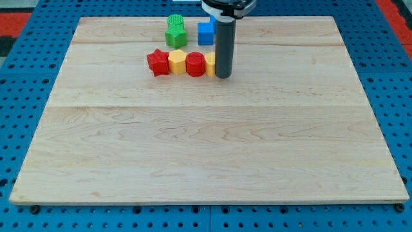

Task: Push the red star towards the green star

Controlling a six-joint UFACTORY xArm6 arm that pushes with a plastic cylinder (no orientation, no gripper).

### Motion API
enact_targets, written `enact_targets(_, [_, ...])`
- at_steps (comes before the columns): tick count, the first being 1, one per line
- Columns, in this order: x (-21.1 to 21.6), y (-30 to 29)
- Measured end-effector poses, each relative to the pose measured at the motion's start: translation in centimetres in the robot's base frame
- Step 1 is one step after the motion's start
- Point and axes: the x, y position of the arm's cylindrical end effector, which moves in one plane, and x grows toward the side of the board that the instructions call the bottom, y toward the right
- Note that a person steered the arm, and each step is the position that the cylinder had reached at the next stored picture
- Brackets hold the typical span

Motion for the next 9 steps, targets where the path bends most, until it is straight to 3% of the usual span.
enact_targets(2, [-1.1, -0.6])
enact_targets(3, [3.5, -0.7])
enact_targets(5, [2.1, -16.1])
enact_targets(7, [1.6, -12.7])
enact_targets(9, [0.1, -13.7])
